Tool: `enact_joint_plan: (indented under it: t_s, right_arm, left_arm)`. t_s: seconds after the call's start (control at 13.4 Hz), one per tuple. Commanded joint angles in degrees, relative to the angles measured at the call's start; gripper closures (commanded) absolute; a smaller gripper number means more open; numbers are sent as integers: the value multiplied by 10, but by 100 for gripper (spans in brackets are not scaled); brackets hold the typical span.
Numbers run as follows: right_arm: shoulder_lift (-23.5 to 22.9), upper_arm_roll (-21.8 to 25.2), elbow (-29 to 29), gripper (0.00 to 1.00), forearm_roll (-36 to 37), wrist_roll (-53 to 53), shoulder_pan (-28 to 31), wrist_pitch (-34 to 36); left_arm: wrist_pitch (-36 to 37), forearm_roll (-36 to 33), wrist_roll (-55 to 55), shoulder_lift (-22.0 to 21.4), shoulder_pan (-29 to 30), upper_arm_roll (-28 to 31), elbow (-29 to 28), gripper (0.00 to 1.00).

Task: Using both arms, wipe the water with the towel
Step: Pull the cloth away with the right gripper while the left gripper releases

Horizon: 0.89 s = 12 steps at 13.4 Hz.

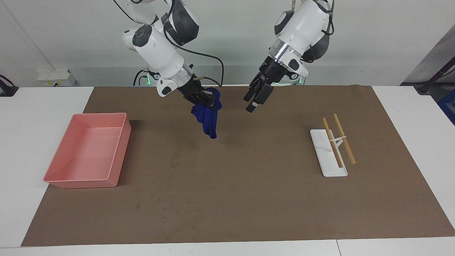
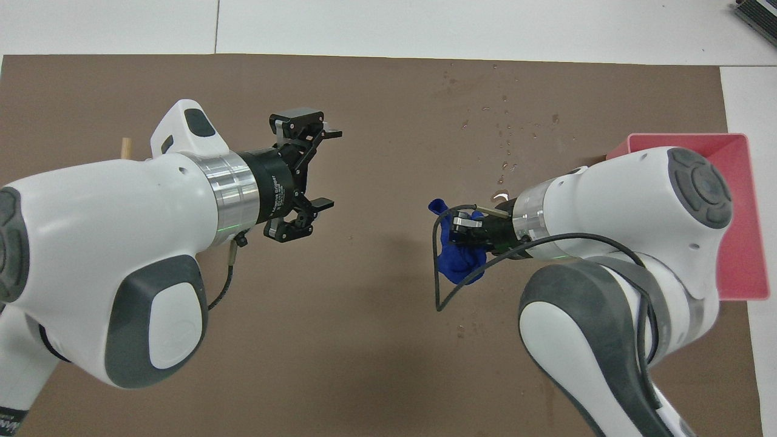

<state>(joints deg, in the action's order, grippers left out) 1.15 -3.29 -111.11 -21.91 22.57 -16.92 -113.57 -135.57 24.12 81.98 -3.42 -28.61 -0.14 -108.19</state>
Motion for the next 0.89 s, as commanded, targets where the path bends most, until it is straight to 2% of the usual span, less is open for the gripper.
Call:
enact_joint_plan:
  t_s: [0.0, 0.22, 0.52, 0.82]
  right_arm:
    - [12, -3, -23, 100, 51, -158, 48, 27]
    - [-7, -4, -83, 100, 99, -228, 51, -15]
    - [-18, -6, -194, 100, 100, -242, 36, -145]
    - [-86, -4, -198, 100, 102, -281, 51, -265]
  left_arm:
    - [111, -64, -207, 1, 42, -2, 12, 0]
    - [219, -114, -454, -5, 116, -2, 21, 0]
    - [279, -186, -670, -12, 196, -1, 21, 0]
    - [317, -209, -849, -17, 269, -4, 21, 0]
